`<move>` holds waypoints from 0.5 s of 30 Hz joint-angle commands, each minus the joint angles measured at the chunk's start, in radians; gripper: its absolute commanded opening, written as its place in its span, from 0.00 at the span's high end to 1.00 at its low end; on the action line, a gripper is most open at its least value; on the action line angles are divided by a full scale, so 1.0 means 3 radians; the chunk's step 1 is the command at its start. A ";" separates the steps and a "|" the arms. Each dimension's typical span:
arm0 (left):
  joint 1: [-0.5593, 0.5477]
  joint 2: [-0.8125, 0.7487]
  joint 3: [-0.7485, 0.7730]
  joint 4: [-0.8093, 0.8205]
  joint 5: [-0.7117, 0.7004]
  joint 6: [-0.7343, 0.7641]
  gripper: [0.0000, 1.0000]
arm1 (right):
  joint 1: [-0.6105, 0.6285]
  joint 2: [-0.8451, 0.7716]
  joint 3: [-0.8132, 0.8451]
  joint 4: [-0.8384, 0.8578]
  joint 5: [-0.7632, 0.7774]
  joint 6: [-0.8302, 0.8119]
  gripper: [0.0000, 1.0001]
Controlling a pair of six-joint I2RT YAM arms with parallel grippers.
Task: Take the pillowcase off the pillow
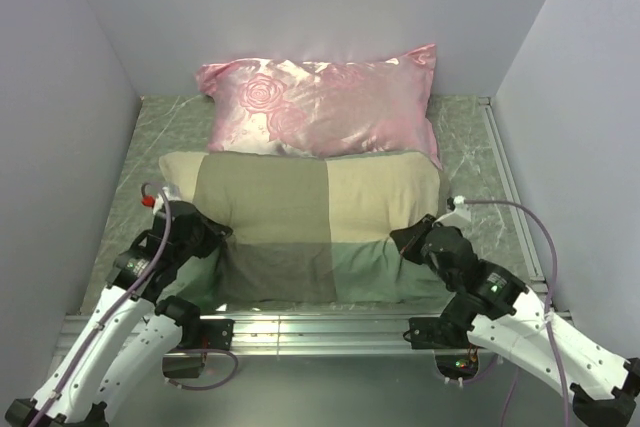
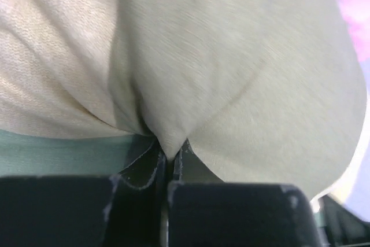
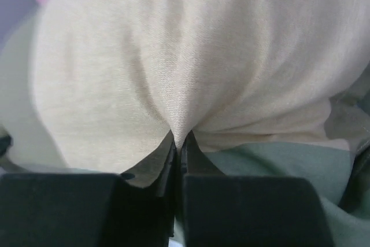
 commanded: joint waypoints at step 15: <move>0.0006 0.0558 0.2408 -0.0574 0.0713 0.0778 0.90 | 0.0016 0.0789 0.2512 -0.0802 -0.0097 -0.0936 0.98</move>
